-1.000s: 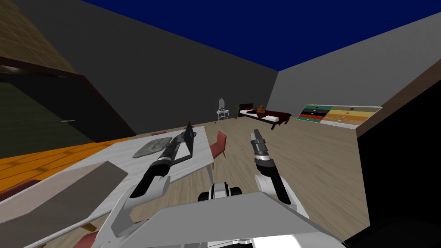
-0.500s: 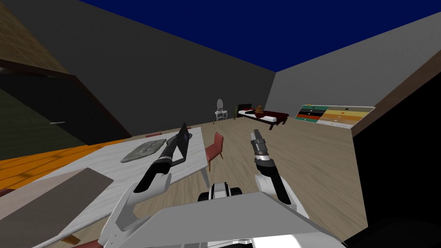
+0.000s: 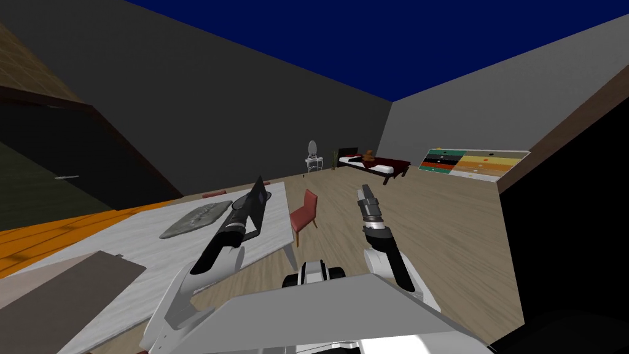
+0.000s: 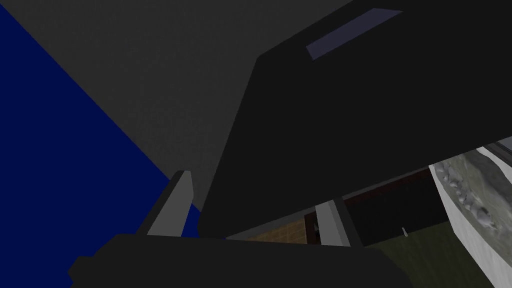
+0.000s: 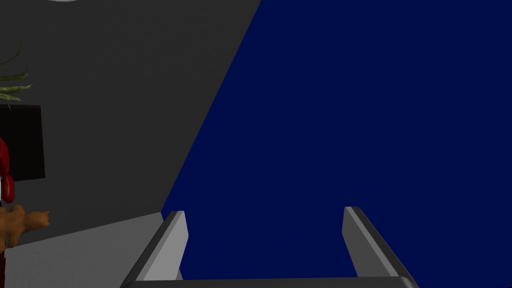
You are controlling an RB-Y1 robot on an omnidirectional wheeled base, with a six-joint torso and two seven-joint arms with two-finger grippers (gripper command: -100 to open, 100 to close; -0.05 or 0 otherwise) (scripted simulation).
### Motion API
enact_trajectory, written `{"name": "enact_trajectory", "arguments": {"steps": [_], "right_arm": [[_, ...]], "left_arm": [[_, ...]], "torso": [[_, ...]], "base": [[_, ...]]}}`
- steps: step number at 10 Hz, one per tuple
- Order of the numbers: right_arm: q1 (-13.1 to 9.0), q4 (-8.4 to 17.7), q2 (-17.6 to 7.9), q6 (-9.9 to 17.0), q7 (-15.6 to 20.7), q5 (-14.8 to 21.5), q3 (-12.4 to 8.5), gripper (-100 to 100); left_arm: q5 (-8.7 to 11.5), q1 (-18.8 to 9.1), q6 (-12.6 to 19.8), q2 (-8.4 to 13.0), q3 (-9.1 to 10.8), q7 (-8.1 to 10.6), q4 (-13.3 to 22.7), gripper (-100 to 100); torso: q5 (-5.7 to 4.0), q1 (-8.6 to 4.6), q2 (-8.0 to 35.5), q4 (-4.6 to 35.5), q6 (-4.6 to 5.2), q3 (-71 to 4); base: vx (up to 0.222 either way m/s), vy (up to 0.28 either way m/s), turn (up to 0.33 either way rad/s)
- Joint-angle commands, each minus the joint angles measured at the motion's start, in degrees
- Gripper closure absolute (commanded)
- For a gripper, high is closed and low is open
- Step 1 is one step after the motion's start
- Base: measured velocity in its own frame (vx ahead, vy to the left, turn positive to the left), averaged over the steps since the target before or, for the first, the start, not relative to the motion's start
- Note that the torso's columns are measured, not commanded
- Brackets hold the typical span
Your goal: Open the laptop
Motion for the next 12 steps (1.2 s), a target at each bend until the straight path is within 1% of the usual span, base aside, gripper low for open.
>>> {"name": "enact_trajectory", "arguments": {"steps": [1,6,8,9,11,12], "right_arm": [[0.0,0.0,-0.01,0.0,0.0,0.0,-0.01,0],[0.0,0.0,-0.01,0.0,0.0,0.0,-0.01,0],[-0.01,0.0,-0.01,0.0,0.0,0.0,-0.01,0],[0.0,0.0,-0.01,0.0,0.0,0.0,-0.01,0],[0.0,0.0,0.0,0.0,0.0,0.0,-0.01,0],[0.0,0.0,0.0,0.0,0.0,0.0,-0.01,0]], "left_arm": [[2.1,-0.93,-1.11,-1.97,0.11,2.7,1.36,100],[5.61,-2.47,-2.95,-5.25,0.28,7.21,3.62,100],[7.01,-3.08,-3.69,-6.57,0.36,9.01,4.52,100],[6.14,-3.85,-4.24,-6.52,-0.66,7.99,3.19,100],[8.25,-4.73,-6.83,-6.48,-0.78,10.82,6.38,100],[8.25,-4.73,-6.83,-6.48,-0.78,10.82,6.59,100]], "torso": [[0.15,0.35,-0.02,-0.02,-0.05,0.0],[0.58,0.96,-0.29,-0.37,-0.48,-0.09],[0.75,1.34,-0.55,-0.52,-0.47,-0.23],[0.82,1.49,-0.59,-0.59,-0.6,-0.25],[0.5,0.89,-0.76,-0.47,-0.18,-0.4],[0.48,0.96,-0.84,-0.46,-0.23,-0.47]], "base": [[-0.038,0.102,0.059],[-0.043,0.097,0.038],[-0.033,0.091,0.035],[-0.01,0.022,-0.037],[-0.028,0.029,0.06],[-0.011,0.039,0.008]]}}
